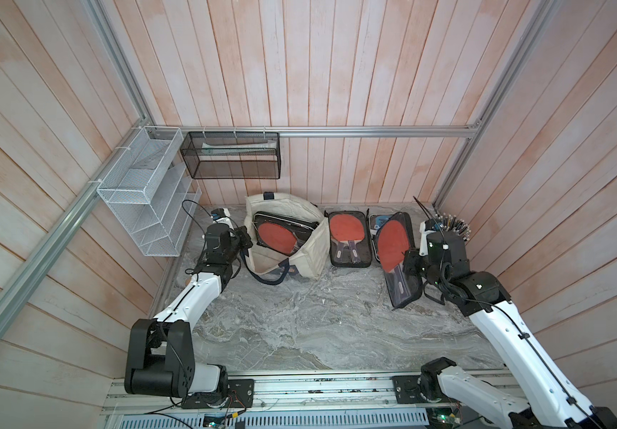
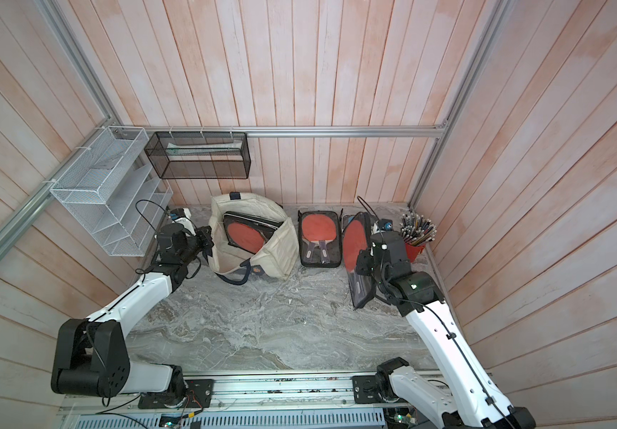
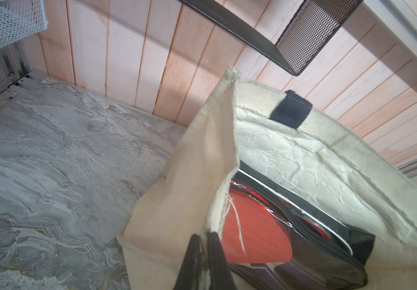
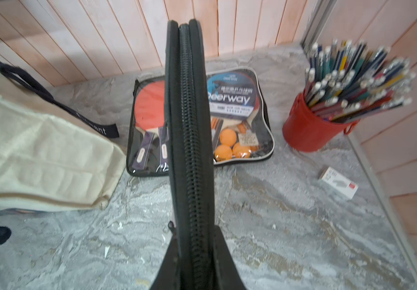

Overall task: Remove the ping pong set from the canvas bag
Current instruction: Place the ping pong set at the center of the board.

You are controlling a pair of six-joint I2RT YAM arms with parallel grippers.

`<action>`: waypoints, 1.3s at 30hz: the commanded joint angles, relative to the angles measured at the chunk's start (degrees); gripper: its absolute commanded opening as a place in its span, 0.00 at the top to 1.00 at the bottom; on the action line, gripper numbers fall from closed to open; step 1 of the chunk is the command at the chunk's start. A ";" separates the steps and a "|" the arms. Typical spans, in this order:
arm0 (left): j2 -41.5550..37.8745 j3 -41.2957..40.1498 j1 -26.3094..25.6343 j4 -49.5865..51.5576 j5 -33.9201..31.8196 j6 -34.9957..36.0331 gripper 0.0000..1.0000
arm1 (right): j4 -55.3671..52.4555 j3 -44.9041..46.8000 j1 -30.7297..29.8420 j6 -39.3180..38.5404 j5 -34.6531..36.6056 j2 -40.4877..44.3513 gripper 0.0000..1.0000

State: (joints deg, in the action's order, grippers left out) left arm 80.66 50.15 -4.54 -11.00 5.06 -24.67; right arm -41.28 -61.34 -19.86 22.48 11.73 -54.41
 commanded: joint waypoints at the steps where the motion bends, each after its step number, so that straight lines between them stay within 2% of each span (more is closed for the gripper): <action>1: 1.20 0.87 -0.14 0.45 0.48 0.36 1.00 | 0.63 3.76 4.72 3.62 -4.94 3.18 1.00; 6: 1.09 0.66 -0.12 0.28 0.48 0.58 1.00 | 3.05 12.89 14.64 2.32 -13.55 4.16 1.00; 8: 1.17 0.53 -0.12 0.35 0.43 0.67 1.00 | 4.93 14.57 16.70 2.37 -16.32 3.51 1.00; 22: 1.27 0.16 -0.12 -0.42 0.43 0.61 1.00 | 4.43 14.40 24.46 1.75 -17.41 -8.97 1.00; 23: 1.27 0.12 -0.12 -0.51 0.41 0.51 1.00 | 3.95 14.00 24.69 1.65 -16.86 -10.12 0.95; 24: 1.38 0.08 -0.12 -0.59 0.48 0.49 1.00 | 3.67 13.81 25.13 1.61 -16.83 -10.89 0.87; 30: 1.48 0.12 -0.12 -0.79 0.48 0.54 1.00 | 3.57 13.62 27.47 1.94 -15.06 -10.17 0.30; 32: 1.67 0.07 -0.12 -0.86 0.56 0.50 1.00 | 4.18 13.91 28.20 2.11 -15.05 -9.25 0.24; 39: 1.89 0.37 -0.12 -1.11 0.74 0.13 1.00 | 5.06 12.42 28.21 -0.38 -15.62 -6.17 0.20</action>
State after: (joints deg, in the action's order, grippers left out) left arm 81.34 50.15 -4.56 -12.25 5.61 -24.69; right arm -36.40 -47.75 8.19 23.73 -4.32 -61.93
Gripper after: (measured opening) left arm 0.091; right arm 0.798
